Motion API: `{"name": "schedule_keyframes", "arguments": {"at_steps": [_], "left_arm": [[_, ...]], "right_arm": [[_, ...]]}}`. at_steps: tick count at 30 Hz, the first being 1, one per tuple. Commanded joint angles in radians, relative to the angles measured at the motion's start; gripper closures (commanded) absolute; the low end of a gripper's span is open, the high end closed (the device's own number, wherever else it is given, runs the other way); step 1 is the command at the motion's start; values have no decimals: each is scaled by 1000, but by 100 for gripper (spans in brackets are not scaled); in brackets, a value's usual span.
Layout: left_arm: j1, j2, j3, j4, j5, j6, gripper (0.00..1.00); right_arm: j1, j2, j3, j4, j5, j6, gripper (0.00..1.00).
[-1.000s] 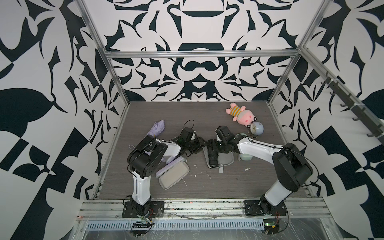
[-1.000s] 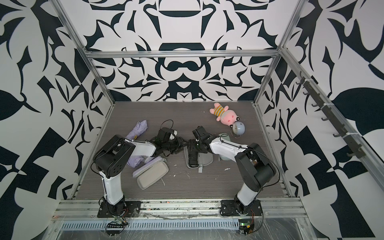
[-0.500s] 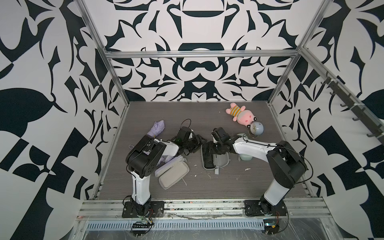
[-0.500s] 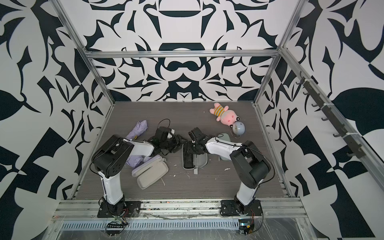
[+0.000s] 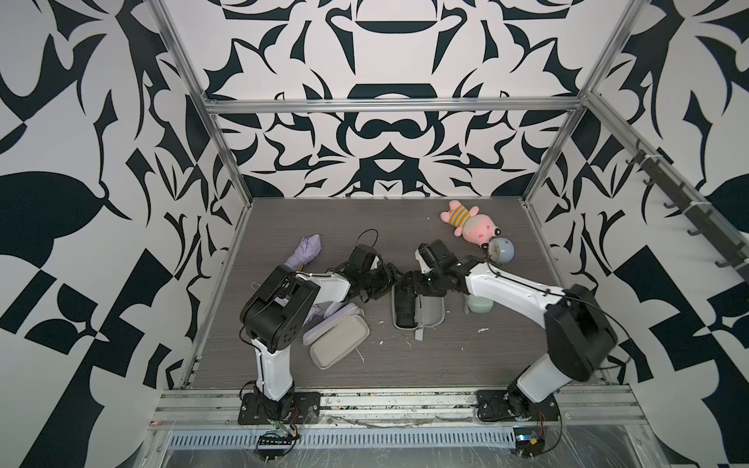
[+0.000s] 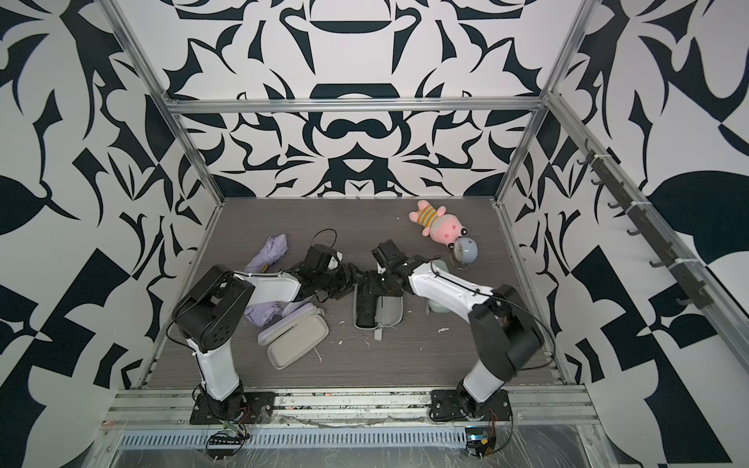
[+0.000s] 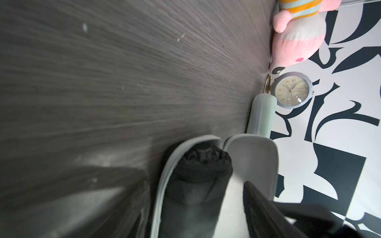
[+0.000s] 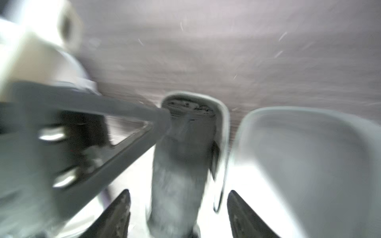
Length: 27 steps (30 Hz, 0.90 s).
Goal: Put umbrellas into zippered umbrella sleeves
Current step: Close the umbrella sleeve at the center of the board.
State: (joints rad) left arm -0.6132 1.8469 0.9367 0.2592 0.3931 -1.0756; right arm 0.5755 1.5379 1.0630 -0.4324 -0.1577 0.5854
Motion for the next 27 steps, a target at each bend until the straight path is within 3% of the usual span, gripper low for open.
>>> {"name": "schedule_keyframes", "arguments": {"at_steps": [1,4,11,19,22,27], "left_arm": [[7,-49,-19,-112,4,67,25],[-3,-58,-31,-162,21,100,27],[-19,-23,-53,-99,90,89,41],[-8,15,-72,19,163,46,64],[46,-6,-109,58,180,28,64],[116,-80,-142,8,171,52,53]], "right_arm": [[-109,-95,-52,-76,-19,-42,25],[-180,-138,-137,-56,-81,-41,24],[-153,-122,-224,150,-282,83,25],[16,-17,-146,250,-225,155,27],[27,53,-151,273,-202,158,28],[29,115,-194,329,-205,165,31]]}}
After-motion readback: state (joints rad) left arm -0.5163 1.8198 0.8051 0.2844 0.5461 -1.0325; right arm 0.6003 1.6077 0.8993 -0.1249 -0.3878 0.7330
